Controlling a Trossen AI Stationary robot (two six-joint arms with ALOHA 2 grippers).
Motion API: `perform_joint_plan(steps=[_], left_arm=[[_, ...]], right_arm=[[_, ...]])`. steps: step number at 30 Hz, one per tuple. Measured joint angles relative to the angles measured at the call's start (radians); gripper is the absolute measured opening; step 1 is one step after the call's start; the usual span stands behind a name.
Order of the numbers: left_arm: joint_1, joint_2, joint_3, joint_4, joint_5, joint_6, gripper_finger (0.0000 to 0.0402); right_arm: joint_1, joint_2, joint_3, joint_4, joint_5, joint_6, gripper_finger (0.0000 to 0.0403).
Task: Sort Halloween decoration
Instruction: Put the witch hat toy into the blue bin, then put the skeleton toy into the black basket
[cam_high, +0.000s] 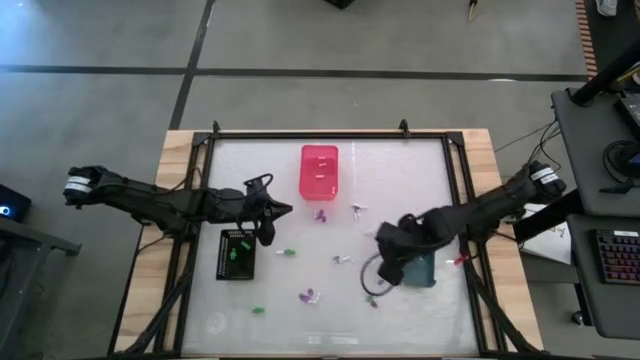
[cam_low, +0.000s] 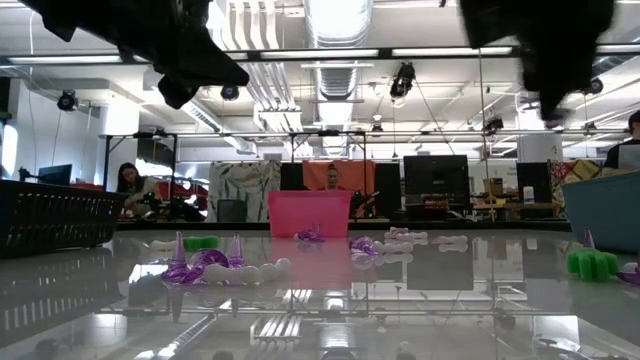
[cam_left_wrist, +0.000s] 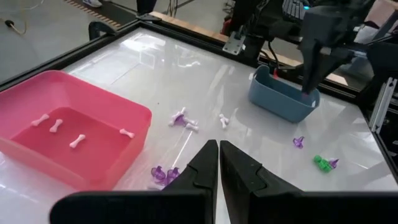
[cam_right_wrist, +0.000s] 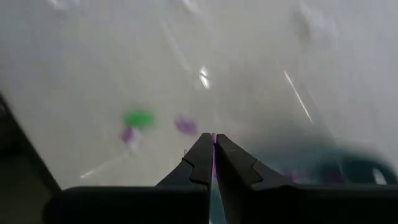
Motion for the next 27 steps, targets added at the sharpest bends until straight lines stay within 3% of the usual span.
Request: perform_joint_plan(steps=[8,12,20,27], left_arm=[[0.000,0.000,0.001,0.013,0.000,0.000,0.0000],[0.000,0.000,0.001,0.022,0.001,0.000,0.0000],[-0.009,0.000,0.002,0.023,0.002,0.000,0.0000],[-0.012,0.000,0.002,0.023,0.002,0.000,0.0000]], right_arm=[[0.118,0.007,-0.031,-0.270,0.012,0.327,0.0009],[0.132,0.008,-0.058,-0.264,0.084,0.356,0.0009],[0.131,0.007,-0.062,-0.255,0.126,0.364,0.0013],[0.131,0.006,-0.062,-0.251,0.143,0.373,0.0059]])
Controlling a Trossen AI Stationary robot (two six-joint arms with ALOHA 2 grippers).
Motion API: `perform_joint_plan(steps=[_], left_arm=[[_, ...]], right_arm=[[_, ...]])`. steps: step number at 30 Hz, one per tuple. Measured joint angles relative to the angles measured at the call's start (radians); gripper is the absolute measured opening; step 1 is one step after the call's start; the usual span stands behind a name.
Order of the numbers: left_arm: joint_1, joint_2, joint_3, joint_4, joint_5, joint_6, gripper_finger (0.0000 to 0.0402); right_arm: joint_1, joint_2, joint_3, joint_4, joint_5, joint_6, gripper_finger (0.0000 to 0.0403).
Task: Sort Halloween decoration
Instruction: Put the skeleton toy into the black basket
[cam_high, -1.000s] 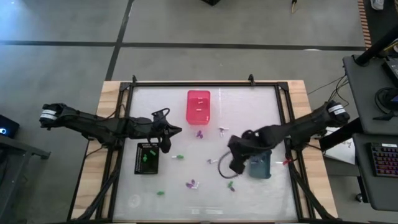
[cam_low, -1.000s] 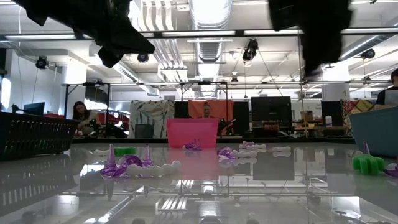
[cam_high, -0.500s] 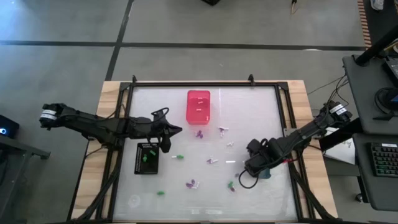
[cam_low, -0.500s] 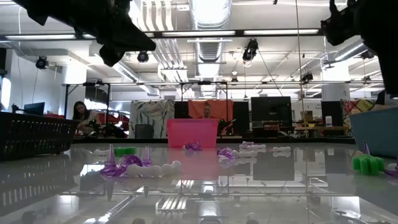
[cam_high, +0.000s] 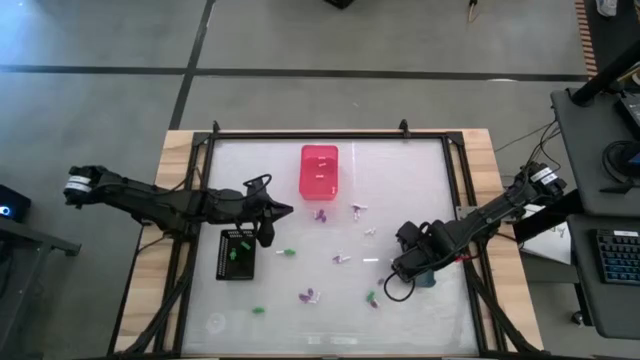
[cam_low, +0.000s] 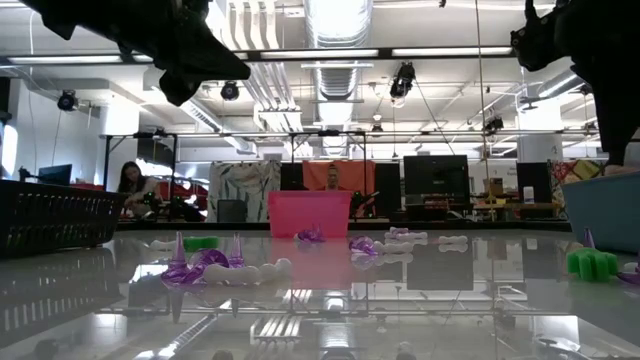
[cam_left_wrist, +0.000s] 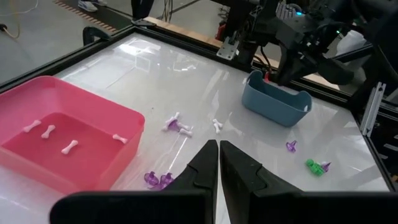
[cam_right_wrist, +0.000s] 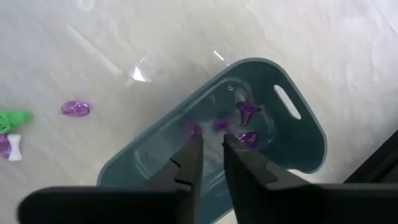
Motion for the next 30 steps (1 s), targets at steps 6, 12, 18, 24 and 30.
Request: perform_joint_plan(steps=[6,12,18,24,30], left_arm=[[-0.001,0.000,0.000,0.000,0.000,0.000,0.0000],[-0.007,0.000,0.000,0.000,0.000,0.000,0.0000],[-0.009,0.000,0.000,0.002,0.000,-0.011,0.0000],[-0.016,0.000,0.000,0.004,0.000,-0.013,0.0000],[-0.037,0.001,0.000,0.007,0.051,-0.027,0.0000]], right_arm=[[0.000,0.000,0.000,0.000,0.000,0.009,0.0106],[0.000,0.000,0.008,-0.002,0.000,-0.012,0.0132],[0.000,-0.002,0.068,0.000,0.022,-0.044,0.0137],[0.000,-0.002,0.111,0.052,0.108,-0.129,0.0137],[-0.001,-0.002,0.113,0.174,0.130,-0.249,0.0137]])
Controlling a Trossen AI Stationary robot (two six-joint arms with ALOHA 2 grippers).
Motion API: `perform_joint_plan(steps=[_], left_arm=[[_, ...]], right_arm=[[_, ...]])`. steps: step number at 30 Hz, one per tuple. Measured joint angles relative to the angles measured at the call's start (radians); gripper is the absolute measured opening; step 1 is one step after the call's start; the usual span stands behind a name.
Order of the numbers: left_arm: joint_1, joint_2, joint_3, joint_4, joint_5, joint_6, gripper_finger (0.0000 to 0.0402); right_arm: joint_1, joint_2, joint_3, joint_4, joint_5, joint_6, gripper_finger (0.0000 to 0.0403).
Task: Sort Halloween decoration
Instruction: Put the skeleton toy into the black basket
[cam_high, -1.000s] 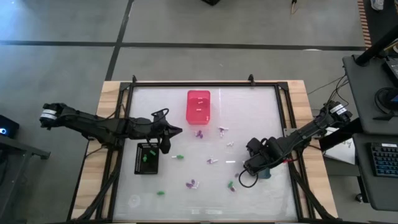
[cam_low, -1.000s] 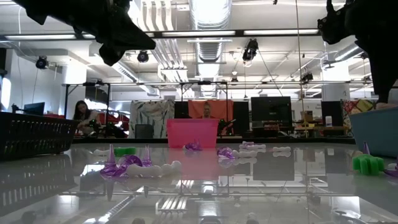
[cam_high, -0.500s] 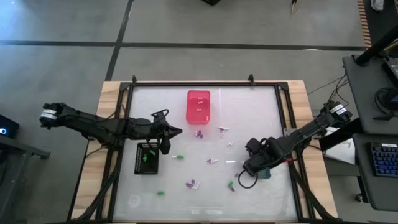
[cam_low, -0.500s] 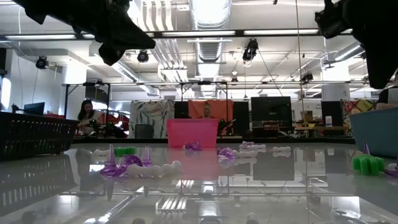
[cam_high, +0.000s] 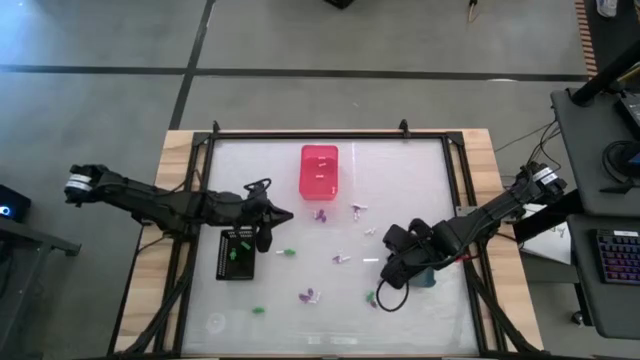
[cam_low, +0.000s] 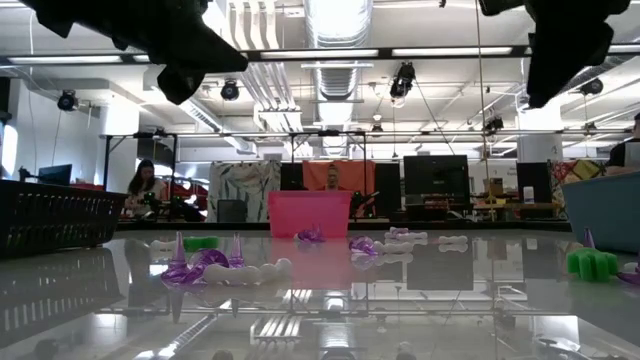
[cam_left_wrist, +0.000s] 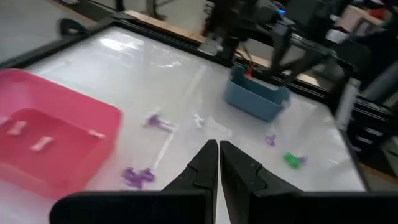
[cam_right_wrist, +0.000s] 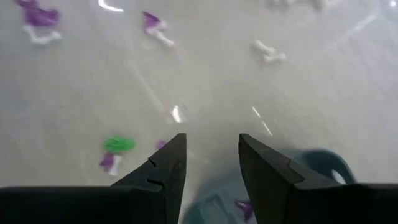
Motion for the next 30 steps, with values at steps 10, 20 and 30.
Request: perform_joint_plan(steps=[10,20,30], left_arm=[[-0.090,0.109,0.030,-0.049,0.034,-0.010,0.0000],[-0.113,0.334,0.180,-0.357,0.030,0.150,0.0000],[-0.113,0.452,0.213,-0.430,0.083,0.229,0.0039]], right_arm=[[0.000,0.000,0.000,0.063,0.029,-0.075,0.0137],[0.000,0.001,0.000,0.066,0.052,-0.079,0.0137],[0.000,0.001,0.000,0.067,0.058,-0.091,0.0137]])
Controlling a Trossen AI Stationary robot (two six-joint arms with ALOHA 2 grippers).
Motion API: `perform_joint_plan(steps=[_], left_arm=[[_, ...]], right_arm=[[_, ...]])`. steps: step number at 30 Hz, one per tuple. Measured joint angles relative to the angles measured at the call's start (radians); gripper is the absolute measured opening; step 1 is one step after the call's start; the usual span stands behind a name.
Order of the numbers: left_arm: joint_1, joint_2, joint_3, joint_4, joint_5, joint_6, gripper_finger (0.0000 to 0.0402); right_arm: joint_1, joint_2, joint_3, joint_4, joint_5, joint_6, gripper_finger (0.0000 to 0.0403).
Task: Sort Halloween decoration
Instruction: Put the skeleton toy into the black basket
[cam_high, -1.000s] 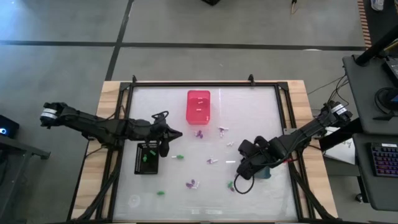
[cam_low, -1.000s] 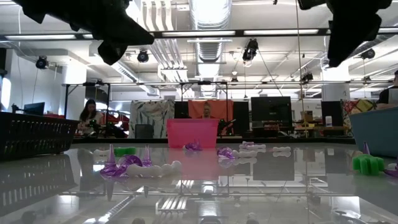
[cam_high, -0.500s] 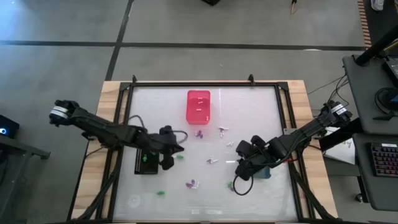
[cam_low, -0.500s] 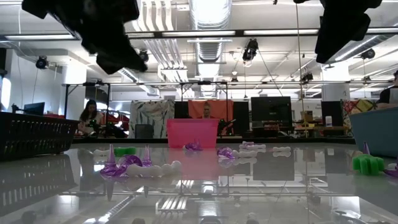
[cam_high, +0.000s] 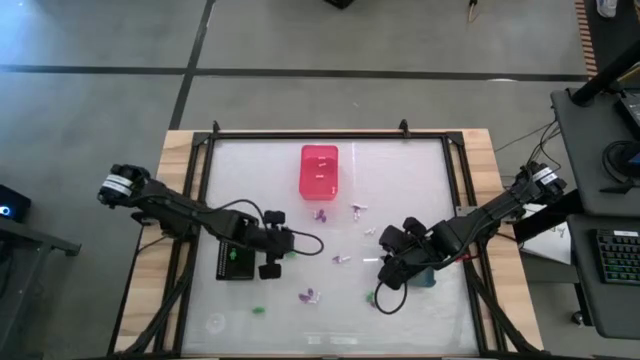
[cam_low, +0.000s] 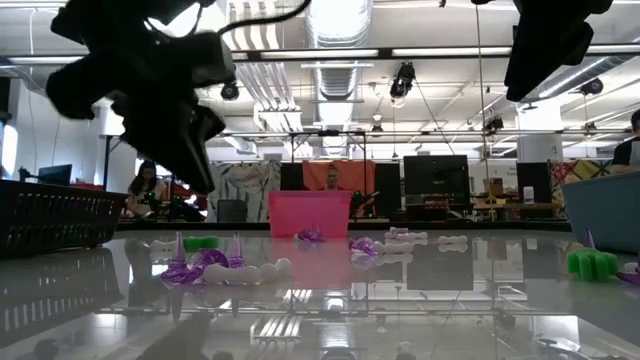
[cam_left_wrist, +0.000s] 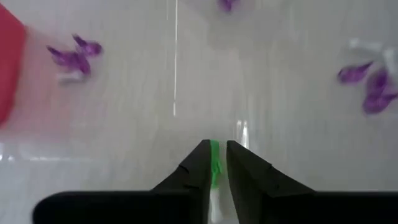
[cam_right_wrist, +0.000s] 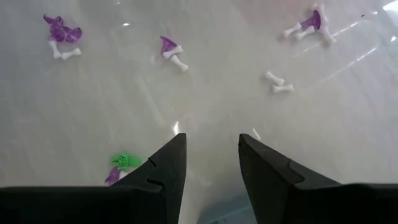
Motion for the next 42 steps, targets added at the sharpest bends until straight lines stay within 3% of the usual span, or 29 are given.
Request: perform_joint_plan(steps=[8,19,33,42], left_arm=[[0.000,0.075,0.000,0.003,0.000,-0.018,0.0100],[0.000,0.152,0.000,0.030,-0.004,-0.022,0.0109],[0.000,0.159,0.000,0.030,-0.008,-0.029,0.0039],[0.000,0.143,0.022,0.035,-0.007,-0.018,0.0028]], right_arm=[[0.000,0.000,0.000,0.009,0.021,-0.012,0.0137],[0.000,0.000,0.000,0.021,0.021,-0.024,0.0137],[0.000,0.000,-0.001,0.026,0.046,-0.035,0.0137],[0.000,0.000,-0.001,0.026,0.047,-0.037,0.0137]])
